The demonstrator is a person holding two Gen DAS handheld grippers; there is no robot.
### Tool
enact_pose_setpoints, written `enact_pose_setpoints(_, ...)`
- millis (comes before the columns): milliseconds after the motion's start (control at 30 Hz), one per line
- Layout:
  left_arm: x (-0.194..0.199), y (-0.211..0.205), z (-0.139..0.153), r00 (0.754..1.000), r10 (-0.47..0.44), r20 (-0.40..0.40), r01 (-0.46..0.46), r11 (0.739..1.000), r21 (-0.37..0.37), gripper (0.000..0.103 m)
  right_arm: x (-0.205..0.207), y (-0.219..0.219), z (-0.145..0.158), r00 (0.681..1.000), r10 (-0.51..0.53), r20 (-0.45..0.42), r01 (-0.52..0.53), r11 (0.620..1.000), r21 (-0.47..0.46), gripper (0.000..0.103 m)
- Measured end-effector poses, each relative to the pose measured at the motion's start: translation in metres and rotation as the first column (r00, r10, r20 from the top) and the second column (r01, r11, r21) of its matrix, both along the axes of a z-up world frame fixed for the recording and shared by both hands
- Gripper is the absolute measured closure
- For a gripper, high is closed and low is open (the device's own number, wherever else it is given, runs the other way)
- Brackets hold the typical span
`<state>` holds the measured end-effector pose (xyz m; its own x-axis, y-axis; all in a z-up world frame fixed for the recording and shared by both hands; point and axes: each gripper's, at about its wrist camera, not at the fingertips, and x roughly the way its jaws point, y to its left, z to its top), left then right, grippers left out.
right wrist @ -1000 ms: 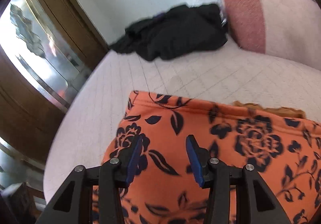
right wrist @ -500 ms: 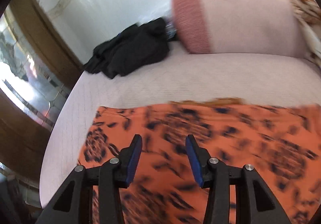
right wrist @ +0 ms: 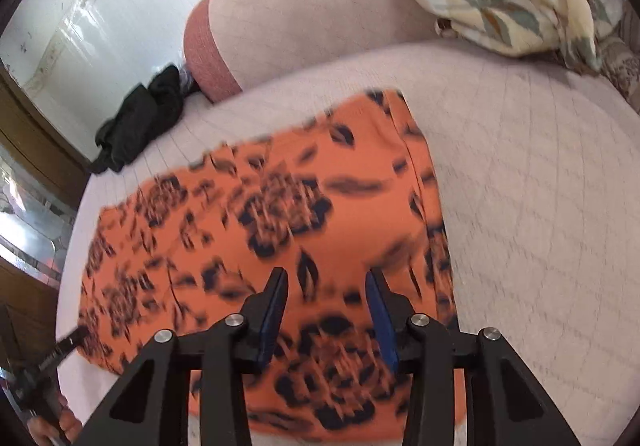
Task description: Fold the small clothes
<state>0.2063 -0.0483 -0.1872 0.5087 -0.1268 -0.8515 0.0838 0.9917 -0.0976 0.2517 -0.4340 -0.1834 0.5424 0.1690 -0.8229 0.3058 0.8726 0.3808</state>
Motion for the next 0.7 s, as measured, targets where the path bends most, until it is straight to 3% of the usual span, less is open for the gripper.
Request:
enact_pose_setpoints(133, 0.015, 0.002, -0.018, 0.999, 0.034, -0.039, -0.032, 0.998, 0.049, 0.037, 0.050, -0.010, 0.004, 0.998, -0.048, 0.027, 0.050, 0.997, -0.059, 0.059)
enact_pose_setpoints(300, 0.029, 0.008, -0.030, 0.994, 0.079, -0.075, -0.075, 0.996, 0.057, 0.013, 0.112, -0.045, -0.053, 0.983, -0.150, -0.110, 0.151, 0.988, 0.002, 0.058)
enact_pose_setpoints(367, 0.033, 0.013, -0.035, 0.990, 0.106, -0.097, -0.103, 0.994, 0.036, 0.005, 0.113, -0.046, -0.046, 0.983, -0.178, -0.052, 0.178, 0.984, -0.010, 0.057)
enact_pose_setpoints(400, 0.035, 0.017, -0.037, 0.986, 0.124, -0.114, -0.122, 0.992, 0.020, 0.004, 0.114, -0.044, -0.045, 0.983, -0.170, -0.069, 0.169, 0.986, -0.012, 0.057)
enact_pose_setpoints(533, 0.031, 0.022, -0.030, 0.986, 0.131, -0.107, -0.131, 0.991, 0.004, 0.004, 0.085, -0.029, -0.027, 0.992, -0.126, -0.027, 0.127, 0.991, 0.031, 0.057)
enact_pose_setpoints(700, 0.003, 0.004, 0.001, 0.996, 0.054, 0.077, -0.057, 0.998, 0.037, 0.004, 0.014, 0.007, 0.004, 0.995, -0.033, 0.094, 0.024, 0.995, 0.100, 0.057)
